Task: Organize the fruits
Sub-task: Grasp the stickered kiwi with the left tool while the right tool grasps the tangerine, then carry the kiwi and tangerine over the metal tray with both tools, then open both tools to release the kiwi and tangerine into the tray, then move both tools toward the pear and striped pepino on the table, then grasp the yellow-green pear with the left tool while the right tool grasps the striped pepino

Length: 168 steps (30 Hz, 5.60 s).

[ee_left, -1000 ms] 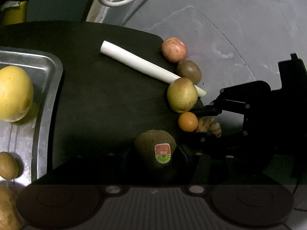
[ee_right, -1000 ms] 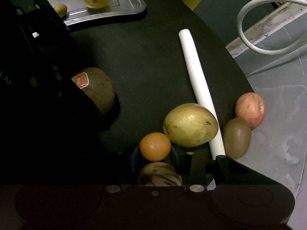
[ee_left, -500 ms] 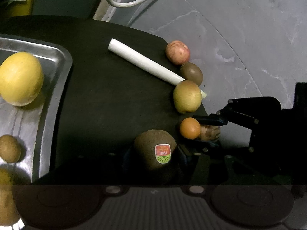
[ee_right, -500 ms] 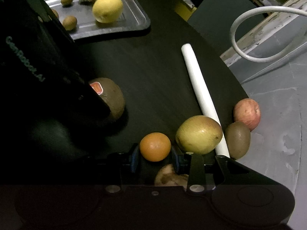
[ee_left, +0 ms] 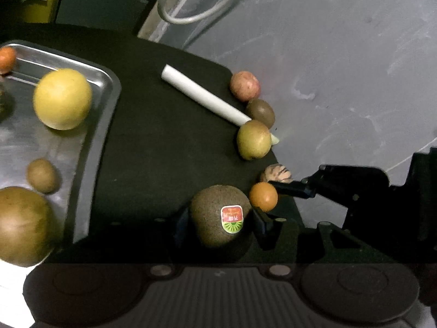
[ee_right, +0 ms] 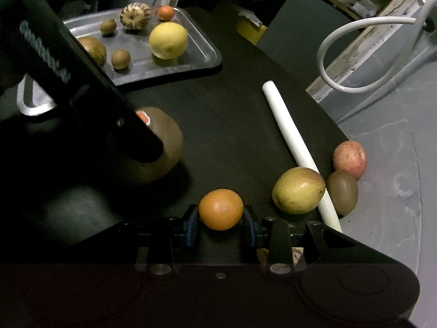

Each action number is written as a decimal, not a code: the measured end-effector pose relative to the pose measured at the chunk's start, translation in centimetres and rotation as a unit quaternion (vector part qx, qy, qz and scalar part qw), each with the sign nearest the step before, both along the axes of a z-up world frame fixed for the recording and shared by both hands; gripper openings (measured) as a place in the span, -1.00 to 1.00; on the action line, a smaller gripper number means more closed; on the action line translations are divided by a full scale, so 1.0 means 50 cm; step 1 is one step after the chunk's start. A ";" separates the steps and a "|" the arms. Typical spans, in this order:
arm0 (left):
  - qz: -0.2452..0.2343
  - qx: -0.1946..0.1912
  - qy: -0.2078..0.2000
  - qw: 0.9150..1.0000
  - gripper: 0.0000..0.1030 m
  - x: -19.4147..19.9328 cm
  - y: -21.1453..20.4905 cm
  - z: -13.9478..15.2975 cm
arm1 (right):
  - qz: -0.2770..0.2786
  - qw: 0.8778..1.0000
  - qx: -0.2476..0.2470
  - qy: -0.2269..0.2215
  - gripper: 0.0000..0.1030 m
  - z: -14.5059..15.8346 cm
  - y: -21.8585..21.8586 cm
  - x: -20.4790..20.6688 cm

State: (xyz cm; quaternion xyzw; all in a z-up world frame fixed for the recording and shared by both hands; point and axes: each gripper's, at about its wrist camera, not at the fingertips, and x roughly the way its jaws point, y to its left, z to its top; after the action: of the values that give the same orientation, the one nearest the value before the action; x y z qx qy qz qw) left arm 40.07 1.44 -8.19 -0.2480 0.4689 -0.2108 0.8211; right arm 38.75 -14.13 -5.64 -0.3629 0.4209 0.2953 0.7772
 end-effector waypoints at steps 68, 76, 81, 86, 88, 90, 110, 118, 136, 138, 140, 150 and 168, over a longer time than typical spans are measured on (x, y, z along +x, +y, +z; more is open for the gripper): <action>0.003 0.119 0.002 0.993 0.04 -0.108 0.417 0.016 | -0.002 0.997 0.066 0.046 -0.28 -0.025 0.394 -0.166; -0.008 0.135 0.003 0.991 0.06 -0.102 0.409 0.023 | -0.011 0.996 0.071 0.045 -0.14 -0.025 0.388 -0.161; -0.008 0.142 -0.003 0.990 0.25 -0.107 0.408 0.032 | -0.017 0.996 0.075 0.045 -0.03 -0.022 0.381 -0.162; -0.008 0.140 -0.008 0.990 0.41 -0.113 0.413 0.041 | -0.022 0.995 0.084 0.044 0.17 -0.018 0.375 -0.166; -0.008 0.140 -0.012 0.990 0.49 -0.116 0.413 0.047 | -0.024 0.995 0.086 0.042 0.22 -0.016 0.371 -0.168; -0.006 0.141 -0.017 0.990 0.54 -0.120 0.413 0.053 | -0.027 0.995 0.090 0.040 0.24 -0.012 0.366 -0.171; -0.099 0.195 -0.100 0.971 0.99 -0.096 0.254 0.152 | -0.249 0.950 0.185 -0.043 0.91 0.071 0.154 -0.231; -0.176 0.219 -0.133 0.950 0.99 -0.070 0.105 0.172 | -0.351 0.910 0.197 -0.099 0.99 0.091 0.043 -0.281; -0.278 0.237 -0.131 0.922 0.99 -0.023 -0.097 0.105 | -0.437 0.873 0.202 -0.085 0.99 0.022 -0.077 -0.331; -0.280 0.242 -0.129 0.920 0.99 -0.008 -0.109 0.101 | -0.437 0.871 0.206 -0.083 0.99 0.014 -0.083 -0.320; -0.281 0.246 -0.130 0.919 0.99 0.012 -0.121 0.097 | -0.434 0.873 0.208 -0.080 0.99 0.007 -0.088 -0.307; -0.271 0.244 -0.134 0.922 0.99 0.138 -0.175 0.093 | -0.400 0.891 0.200 -0.082 0.99 -0.004 -0.129 -0.216; -0.252 0.141 -0.038 0.956 0.98 0.324 -0.237 0.003 | -0.388 0.896 0.207 -0.065 0.94 -0.090 -0.173 -0.008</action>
State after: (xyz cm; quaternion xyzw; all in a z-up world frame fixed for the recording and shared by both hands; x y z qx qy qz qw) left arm 56.26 -10.39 -8.03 0.0052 0.5097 -0.3519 0.7851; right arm 38.34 -22.78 -10.14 -0.0203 0.4059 0.0267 0.9133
